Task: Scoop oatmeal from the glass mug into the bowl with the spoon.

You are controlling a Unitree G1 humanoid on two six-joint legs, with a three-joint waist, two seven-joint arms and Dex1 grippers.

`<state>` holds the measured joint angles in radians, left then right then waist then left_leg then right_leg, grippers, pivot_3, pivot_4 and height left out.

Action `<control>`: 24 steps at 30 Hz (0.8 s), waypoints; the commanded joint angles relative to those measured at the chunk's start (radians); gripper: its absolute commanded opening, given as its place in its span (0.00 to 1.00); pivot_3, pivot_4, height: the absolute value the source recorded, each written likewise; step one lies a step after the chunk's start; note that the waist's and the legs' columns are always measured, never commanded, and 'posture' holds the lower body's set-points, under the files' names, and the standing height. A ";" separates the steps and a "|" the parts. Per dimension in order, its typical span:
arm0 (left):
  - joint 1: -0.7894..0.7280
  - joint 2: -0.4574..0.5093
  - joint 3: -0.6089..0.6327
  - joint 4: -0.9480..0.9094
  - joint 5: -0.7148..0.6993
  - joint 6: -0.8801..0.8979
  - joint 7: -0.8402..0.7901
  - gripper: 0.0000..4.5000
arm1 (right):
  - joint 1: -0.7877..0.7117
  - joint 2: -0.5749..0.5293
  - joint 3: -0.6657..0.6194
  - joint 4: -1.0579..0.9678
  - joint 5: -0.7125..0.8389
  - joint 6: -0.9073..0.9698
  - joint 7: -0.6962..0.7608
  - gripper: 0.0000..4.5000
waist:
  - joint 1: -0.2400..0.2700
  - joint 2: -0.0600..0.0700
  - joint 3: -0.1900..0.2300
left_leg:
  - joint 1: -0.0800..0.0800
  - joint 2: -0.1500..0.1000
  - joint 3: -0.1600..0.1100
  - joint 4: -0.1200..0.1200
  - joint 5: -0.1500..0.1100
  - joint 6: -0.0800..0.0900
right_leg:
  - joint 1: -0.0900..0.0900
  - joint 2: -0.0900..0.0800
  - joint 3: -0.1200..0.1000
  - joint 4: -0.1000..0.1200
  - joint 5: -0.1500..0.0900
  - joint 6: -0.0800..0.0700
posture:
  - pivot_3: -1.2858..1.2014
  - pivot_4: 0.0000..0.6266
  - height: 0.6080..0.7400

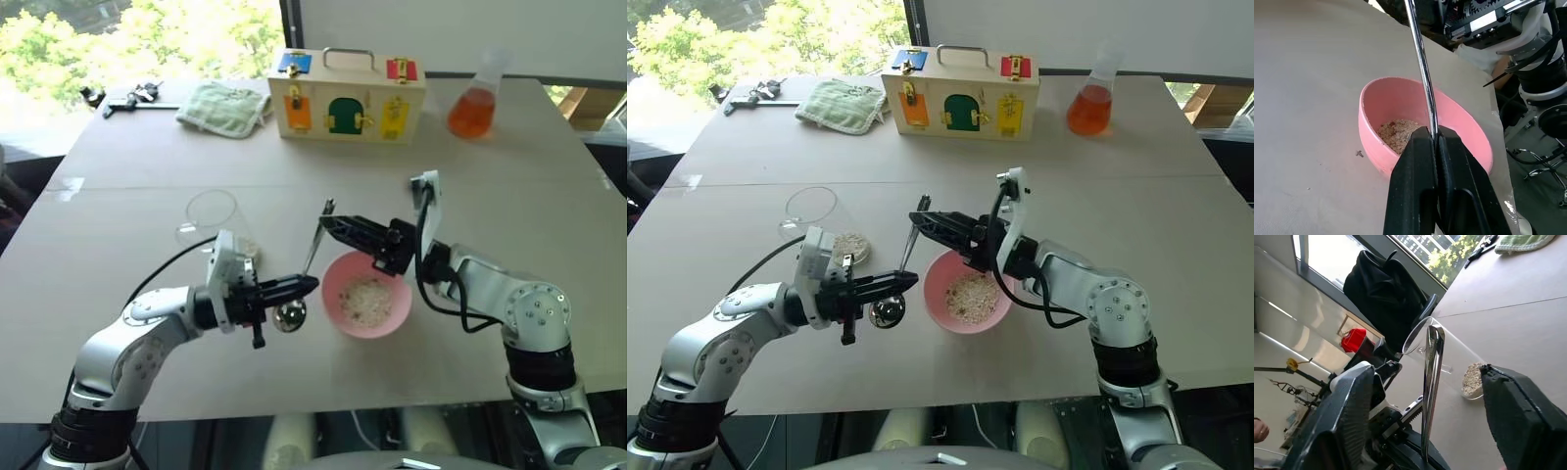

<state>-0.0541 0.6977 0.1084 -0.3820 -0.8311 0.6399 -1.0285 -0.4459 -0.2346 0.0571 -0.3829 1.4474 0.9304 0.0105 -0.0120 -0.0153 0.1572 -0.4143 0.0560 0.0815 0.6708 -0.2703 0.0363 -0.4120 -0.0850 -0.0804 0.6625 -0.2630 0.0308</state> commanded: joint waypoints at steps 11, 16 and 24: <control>-0.015 0.067 0.014 -0.014 -0.126 0.079 -0.153 0.00 | -0.035 -0.068 0.022 -0.043 -0.104 0.009 0.320 0.75 | 0.000 0.000 0.000 | 0.000 0.000 0.000 0.000 0.000 0.000 | 0.000 0.000 0.000 0.000 0.000 0.000 | 0.52 0.24 1.00; -0.016 0.083 0.003 -0.004 -0.111 0.080 -0.190 0.00 | -0.052 -0.099 0.047 -0.041 -0.148 0.024 0.386 0.75 | 0.001 0.000 0.000 | 0.000 -0.001 0.000 0.000 0.000 0.000 | 0.000 0.000 0.000 0.000 0.000 0.000 | 0.52 0.24 1.00; -0.001 0.107 -0.021 -0.018 -0.068 0.068 -0.225 0.00 | -0.072 -0.088 0.057 -0.038 -0.157 0.048 0.388 0.75 | 0.001 0.000 0.000 | 0.000 -0.001 0.000 0.001 0.000 0.000 | 0.000 0.000 0.000 0.000 0.000 0.000 | 0.52 0.24 1.00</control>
<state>-0.0595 0.7938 0.0908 -0.3767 -0.9041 0.7203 -1.2294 -0.4990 -0.3272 0.1199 -0.3851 1.2817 0.9769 0.3844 -0.0111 -0.0153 0.1572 -0.4142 0.0552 0.0815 0.6713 -0.2702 0.0361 -0.4119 -0.0848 -0.0805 0.6628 -0.2630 0.0309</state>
